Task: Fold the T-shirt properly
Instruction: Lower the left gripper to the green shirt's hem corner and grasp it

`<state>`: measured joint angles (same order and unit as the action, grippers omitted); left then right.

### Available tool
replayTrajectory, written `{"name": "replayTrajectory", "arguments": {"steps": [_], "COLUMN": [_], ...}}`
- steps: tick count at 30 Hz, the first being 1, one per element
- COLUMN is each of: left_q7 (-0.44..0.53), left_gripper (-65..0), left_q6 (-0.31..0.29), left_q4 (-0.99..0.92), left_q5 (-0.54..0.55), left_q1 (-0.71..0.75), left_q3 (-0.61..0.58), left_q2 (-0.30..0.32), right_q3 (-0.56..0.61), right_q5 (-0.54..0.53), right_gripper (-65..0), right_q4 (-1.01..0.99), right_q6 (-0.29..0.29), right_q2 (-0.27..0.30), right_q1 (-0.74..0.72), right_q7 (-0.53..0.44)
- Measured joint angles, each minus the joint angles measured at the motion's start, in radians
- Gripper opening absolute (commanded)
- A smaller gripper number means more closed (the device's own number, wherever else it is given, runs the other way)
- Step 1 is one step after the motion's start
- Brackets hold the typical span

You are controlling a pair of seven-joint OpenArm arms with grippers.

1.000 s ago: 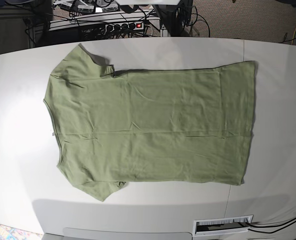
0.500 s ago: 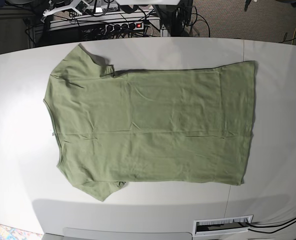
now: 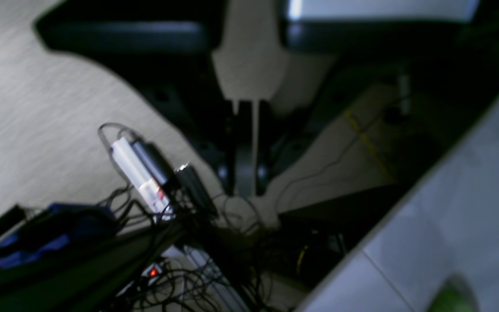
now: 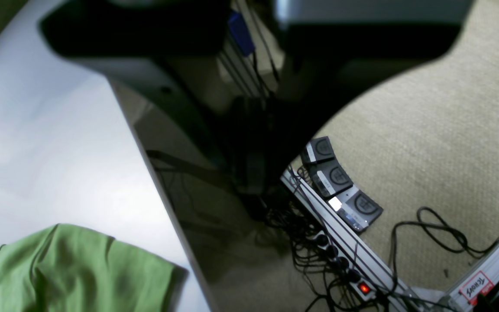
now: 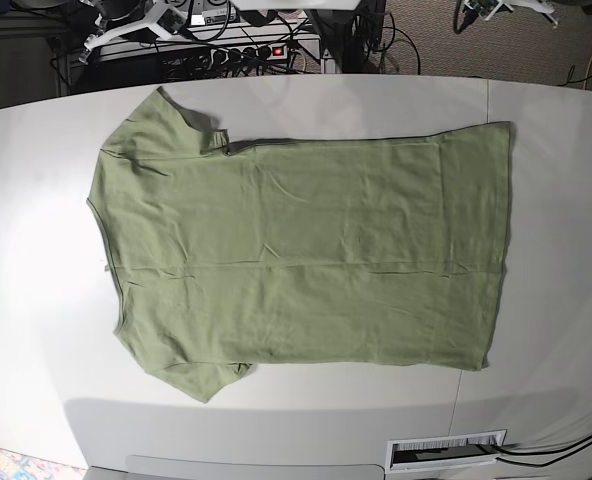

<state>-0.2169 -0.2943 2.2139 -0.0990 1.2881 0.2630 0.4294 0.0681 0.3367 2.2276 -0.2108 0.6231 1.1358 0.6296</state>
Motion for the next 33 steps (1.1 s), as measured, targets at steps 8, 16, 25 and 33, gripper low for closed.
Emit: {"name": "replayTrajectory", "arguments": {"steps": [8, 16, 25, 33], "left_q7": [-0.053, -0.061, -0.06, 0.004], "left_gripper": [-65.0, -65.0, -65.0, -65.0], "left_q6": [0.01, 0.01, 0.002, -0.038], "left_q4": [0.129, 0.127, 0.127, 0.119], "left_q5": [-0.087, -0.137, -0.137, -0.14], "left_q1": [0.0, -0.093, -0.236, -0.33], "left_q3": [0.001, 0.001, 0.0, -0.021], "left_q2": [0.0, 0.04, 0.037, 0.039], "right_q3": [0.0, 0.0, 0.0, 0.0], "right_q5": [0.06, 0.111, 0.154, 0.19], "right_gripper": [-65.0, -65.0, -65.0, -65.0], "right_q4": [0.044, 0.114, 0.114, 0.114], "right_q6": [0.0, -0.003, 0.0, 0.0], "right_q2": [0.0, 0.0, 0.0, 0.0], "right_q1": [-0.022, -0.05, -0.095, -0.103], "right_q7": [0.044, 0.081, 0.104, 0.103]}}
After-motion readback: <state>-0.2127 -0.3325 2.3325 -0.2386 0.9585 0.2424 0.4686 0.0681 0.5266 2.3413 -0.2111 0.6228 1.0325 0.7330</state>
